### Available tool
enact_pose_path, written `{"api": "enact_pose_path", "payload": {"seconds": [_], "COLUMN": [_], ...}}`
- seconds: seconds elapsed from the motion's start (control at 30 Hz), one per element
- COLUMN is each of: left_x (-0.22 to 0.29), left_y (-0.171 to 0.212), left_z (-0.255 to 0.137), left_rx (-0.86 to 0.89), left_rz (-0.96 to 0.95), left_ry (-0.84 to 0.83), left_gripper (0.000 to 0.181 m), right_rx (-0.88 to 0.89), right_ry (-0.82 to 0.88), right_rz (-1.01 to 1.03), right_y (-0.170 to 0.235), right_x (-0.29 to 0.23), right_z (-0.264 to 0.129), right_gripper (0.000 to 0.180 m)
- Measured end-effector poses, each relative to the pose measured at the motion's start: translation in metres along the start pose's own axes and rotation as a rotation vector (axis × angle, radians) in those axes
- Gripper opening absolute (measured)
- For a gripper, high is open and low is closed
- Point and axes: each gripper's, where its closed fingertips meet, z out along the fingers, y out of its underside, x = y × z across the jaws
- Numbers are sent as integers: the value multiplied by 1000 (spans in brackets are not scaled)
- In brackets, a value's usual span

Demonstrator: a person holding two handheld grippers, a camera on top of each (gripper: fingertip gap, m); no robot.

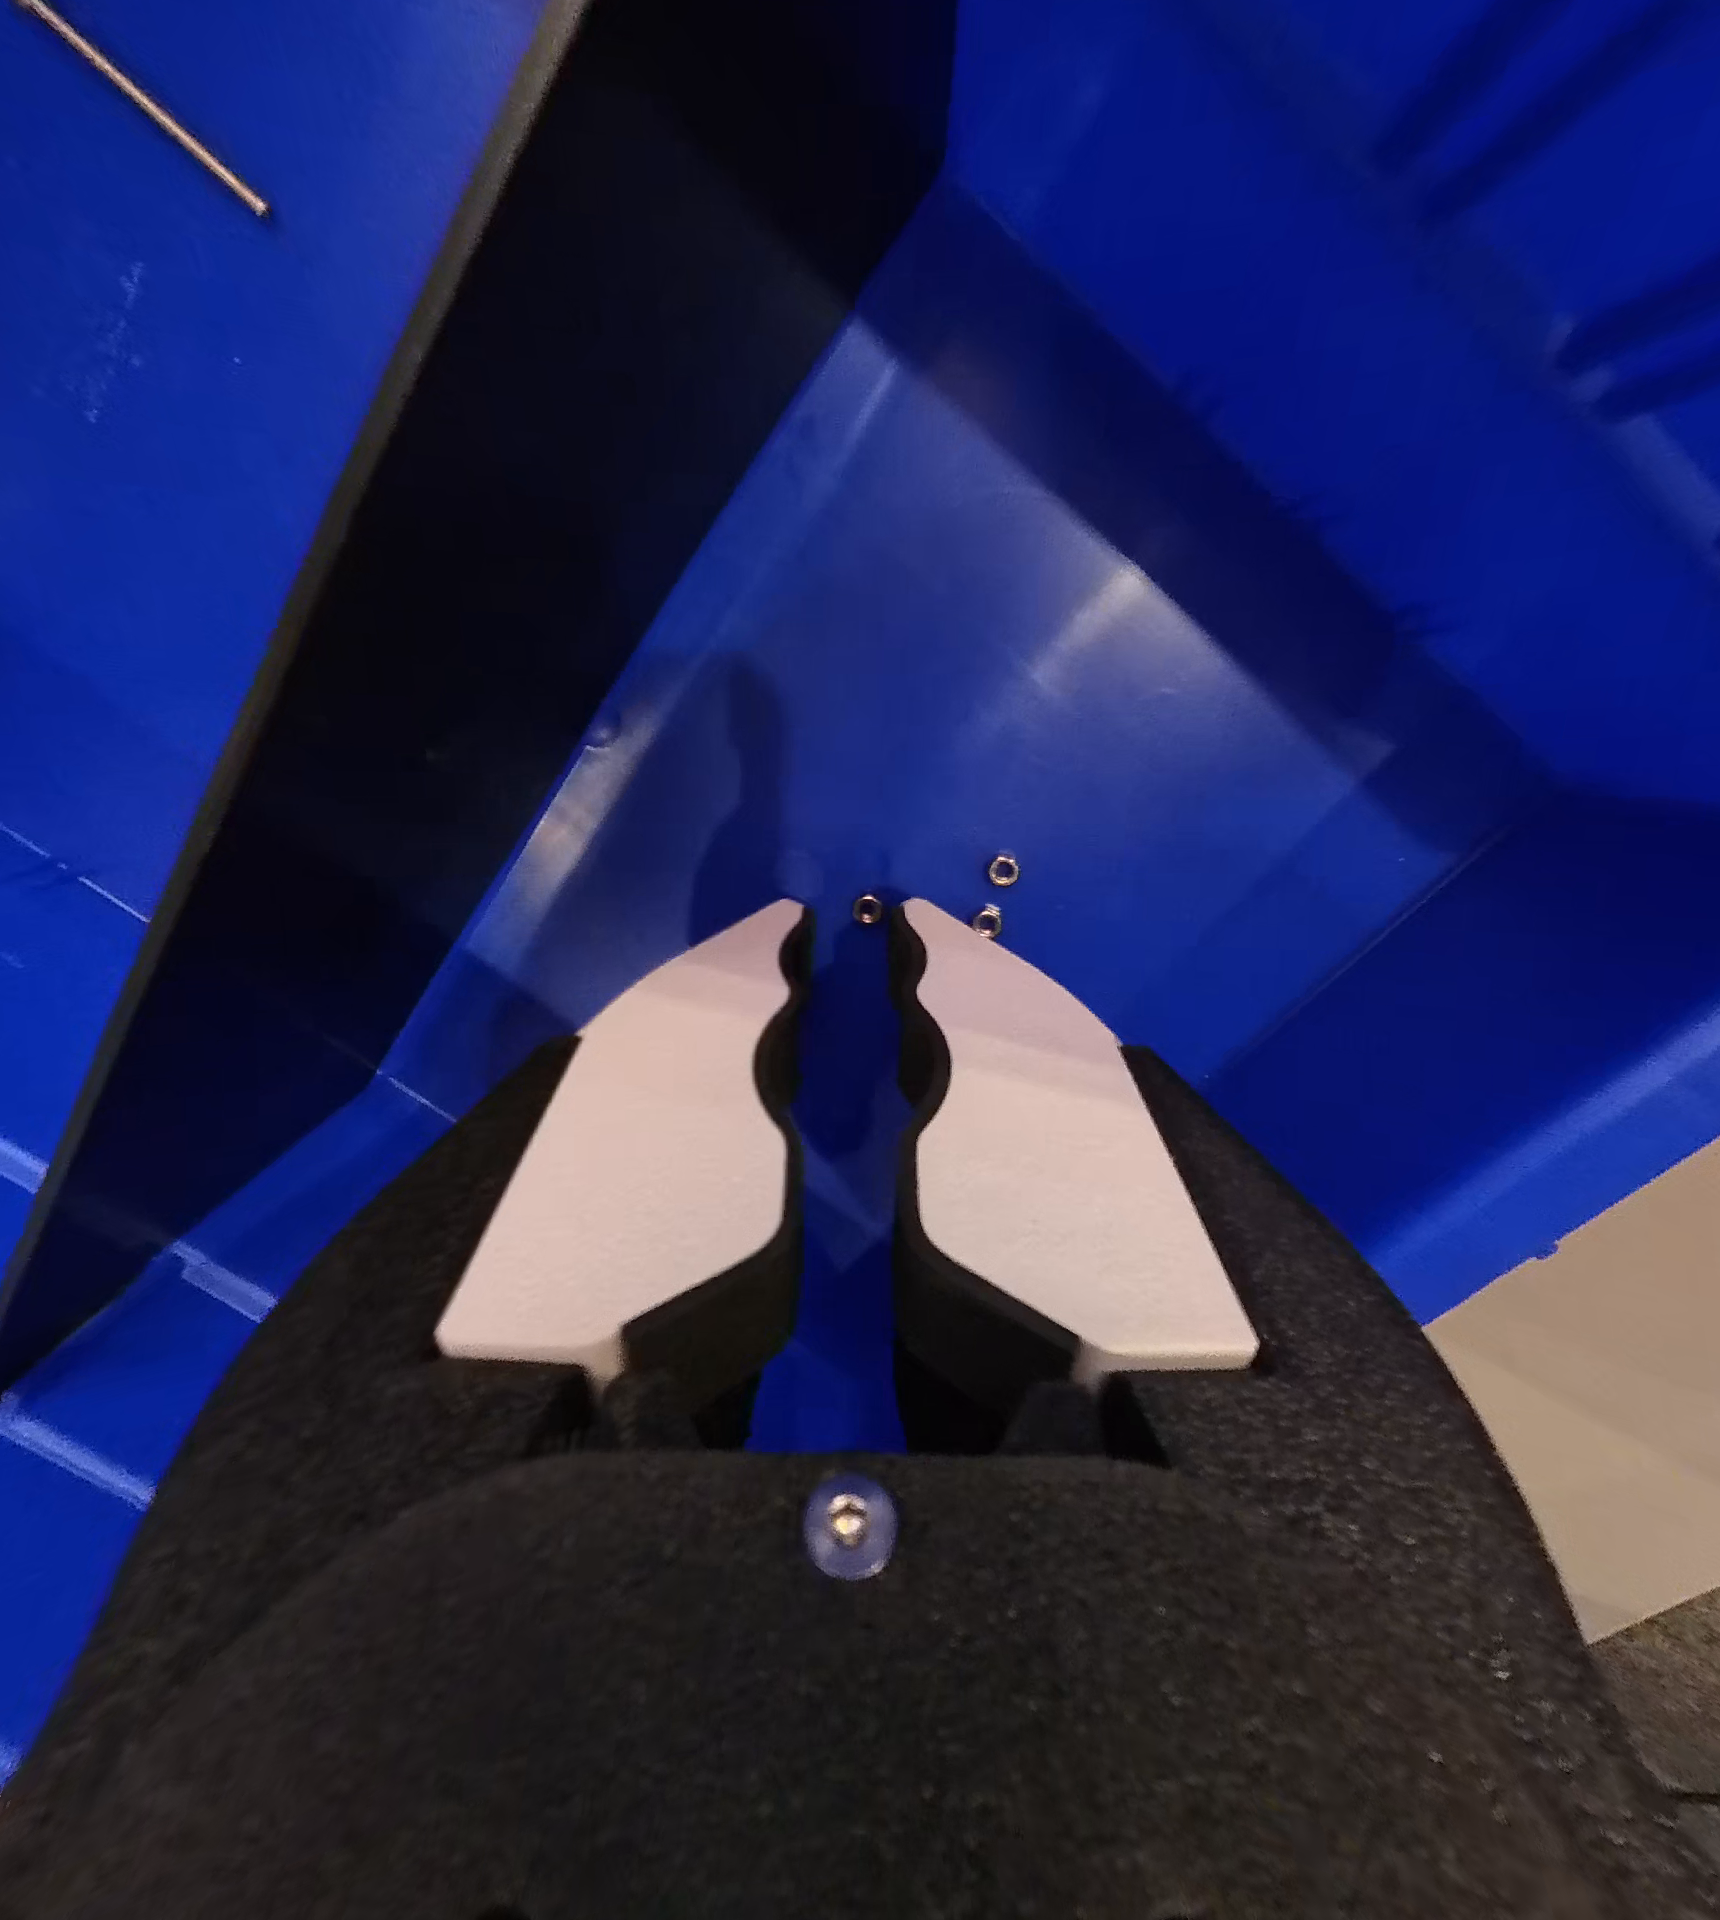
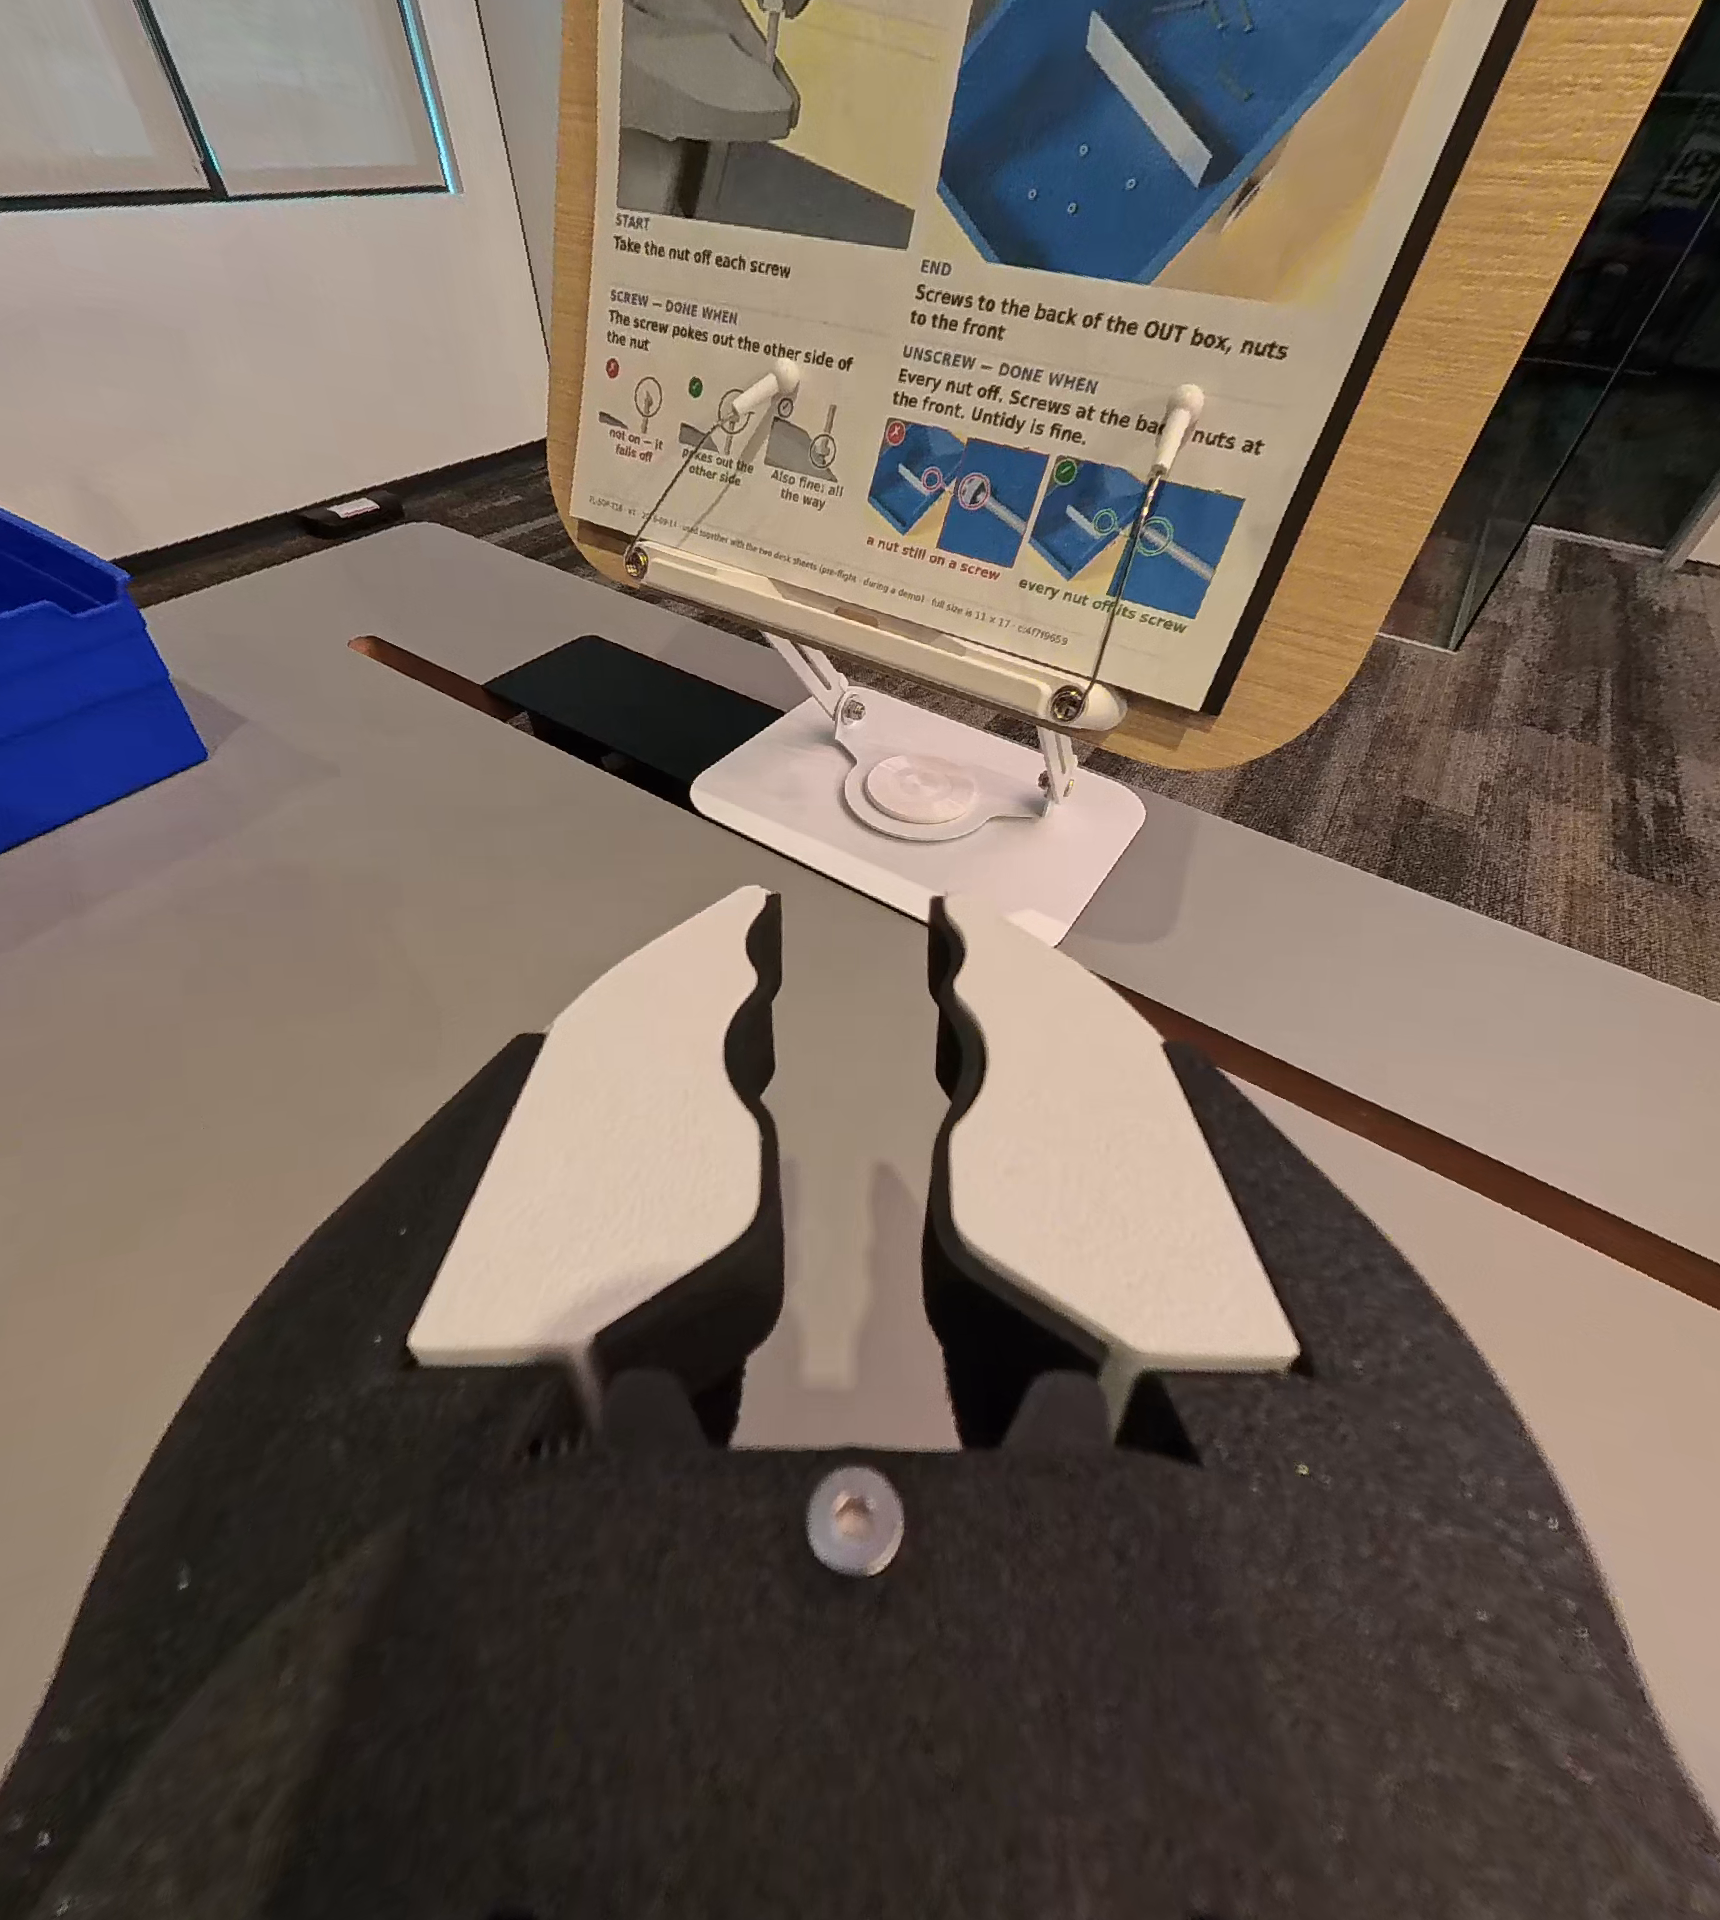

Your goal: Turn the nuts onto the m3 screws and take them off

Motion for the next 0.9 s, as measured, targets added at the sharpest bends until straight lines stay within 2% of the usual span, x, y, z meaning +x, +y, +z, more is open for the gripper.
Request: {"api": "enact_pose_path", "payload": {"seconds": [0.17,0.9], "left_x": [3,3], "left_y": [0,0], "left_z": [1,-1], "left_rx": [-11,28], "left_rz": [1,-28], "left_ry": [15,54], "left_gripper": [8,6], "right_rx": [0,10], "right_ry": [0,-22], "right_rz": [2,25], "right_y": [0,-2], "right_x": [1,3], "right_z": [0,-3], "right_gripper": [26,22]}}
